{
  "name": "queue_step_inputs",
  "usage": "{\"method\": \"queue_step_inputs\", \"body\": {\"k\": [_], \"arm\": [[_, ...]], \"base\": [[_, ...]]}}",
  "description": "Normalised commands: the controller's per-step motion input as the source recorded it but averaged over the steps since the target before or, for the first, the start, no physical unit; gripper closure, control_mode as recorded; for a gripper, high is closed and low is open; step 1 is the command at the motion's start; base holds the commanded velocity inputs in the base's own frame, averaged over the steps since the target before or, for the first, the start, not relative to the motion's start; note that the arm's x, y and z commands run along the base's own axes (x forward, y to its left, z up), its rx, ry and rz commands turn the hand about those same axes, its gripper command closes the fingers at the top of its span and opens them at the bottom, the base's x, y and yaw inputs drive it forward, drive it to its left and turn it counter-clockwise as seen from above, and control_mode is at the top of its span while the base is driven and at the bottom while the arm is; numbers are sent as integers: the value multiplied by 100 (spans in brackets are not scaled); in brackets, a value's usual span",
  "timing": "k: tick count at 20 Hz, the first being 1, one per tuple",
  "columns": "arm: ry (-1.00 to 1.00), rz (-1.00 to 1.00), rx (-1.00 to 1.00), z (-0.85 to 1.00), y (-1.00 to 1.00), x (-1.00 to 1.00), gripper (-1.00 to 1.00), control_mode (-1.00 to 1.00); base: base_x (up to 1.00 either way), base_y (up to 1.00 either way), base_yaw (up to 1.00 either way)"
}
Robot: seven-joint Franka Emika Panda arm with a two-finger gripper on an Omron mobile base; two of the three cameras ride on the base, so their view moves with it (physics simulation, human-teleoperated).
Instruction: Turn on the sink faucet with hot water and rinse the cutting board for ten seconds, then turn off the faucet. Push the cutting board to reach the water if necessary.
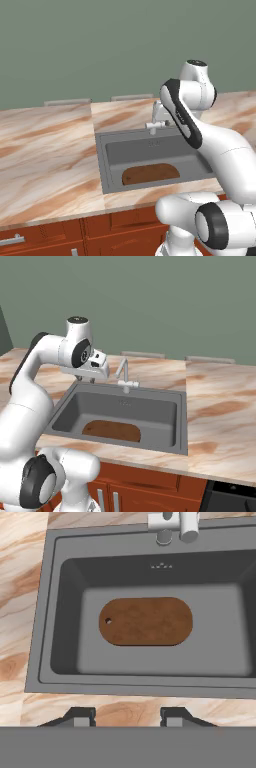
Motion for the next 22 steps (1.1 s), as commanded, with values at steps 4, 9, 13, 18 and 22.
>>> {"method": "queue_step_inputs", "body": {"k": [4,9,13,18,22], "arm": [[-4,0,0,2,-32,-7,-100,-100],[-10,2,6,4,-83,-24,-100,-100],[-14,3,10,4,-99,-28,-100,-100],[-23,7,7,0,-74,-8,-100,-100],[-44,14,6,0,-41,0,-100,-100]], "base": [[0,0,0],[0,0,0],[0,0,0],[0,0,0],[0,0,0]]}}
